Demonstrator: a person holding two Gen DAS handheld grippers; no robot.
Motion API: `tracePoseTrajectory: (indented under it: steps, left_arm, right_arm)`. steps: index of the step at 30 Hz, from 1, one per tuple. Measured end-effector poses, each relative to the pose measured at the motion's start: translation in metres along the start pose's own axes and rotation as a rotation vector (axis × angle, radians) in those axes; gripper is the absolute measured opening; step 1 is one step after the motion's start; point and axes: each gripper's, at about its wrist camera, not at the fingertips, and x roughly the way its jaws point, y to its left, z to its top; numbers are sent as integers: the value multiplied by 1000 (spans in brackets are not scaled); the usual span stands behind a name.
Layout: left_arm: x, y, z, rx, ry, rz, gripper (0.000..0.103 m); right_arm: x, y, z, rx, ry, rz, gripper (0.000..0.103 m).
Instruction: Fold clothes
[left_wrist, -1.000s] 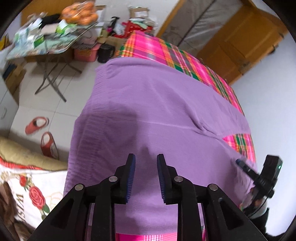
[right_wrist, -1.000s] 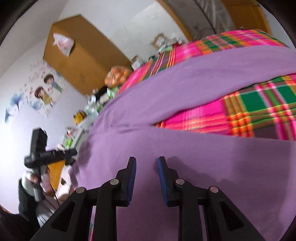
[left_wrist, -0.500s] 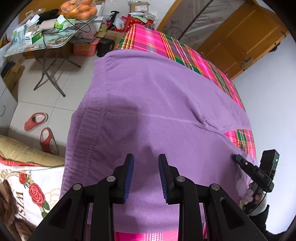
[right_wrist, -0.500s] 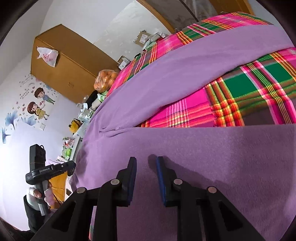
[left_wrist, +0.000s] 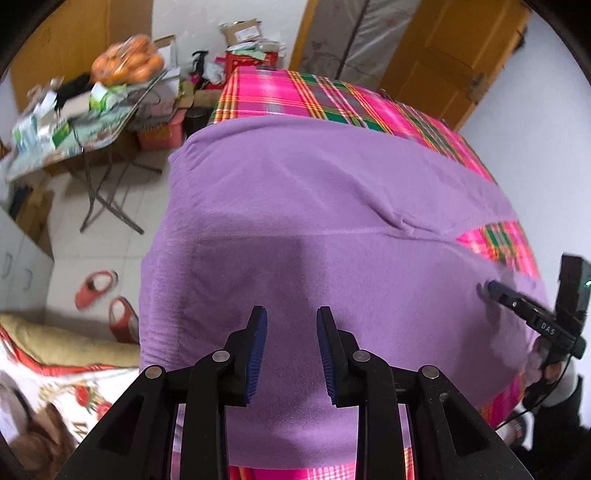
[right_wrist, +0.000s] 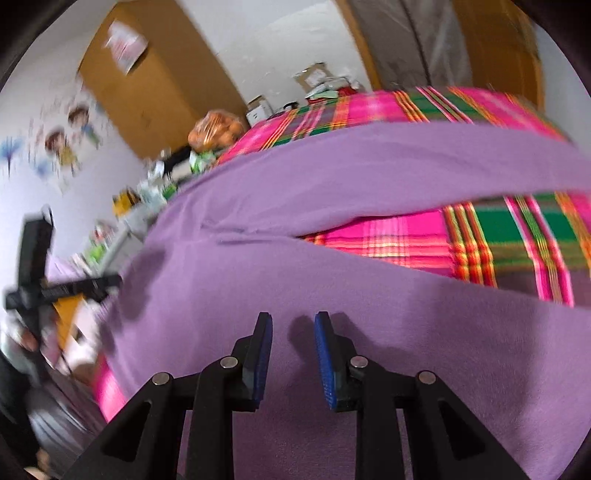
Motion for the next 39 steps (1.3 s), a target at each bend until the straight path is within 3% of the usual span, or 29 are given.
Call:
tracePoseTrajectory:
  steps: [4, 9, 14, 19, 32, 39]
  left_arm:
    - [-4, -7, -4, 57, -19, 50, 29]
    - [-11, -15, -8, 117, -46, 104, 29]
    - [-14, -16, -11, 135, -48, 108, 29]
    - [-13, -18, -18, 157, -27, 102, 29]
    - [-2, -20, -25, 167, 30, 83, 29]
    - [17, -23, -27, 170, 111, 70, 29]
  right_arm:
    - [8, 19, -6, -108, 31, -100, 25]
    - [9, 28, -12, -166, 29, -156, 26]
    - [10, 34, -18, -183, 10, -147, 43]
    - [21, 57, -22, -292, 23, -238, 59]
    - [20, 58, -24, -254, 10, -264, 63]
    - [21, 59, -24, -261, 11, -254, 68]
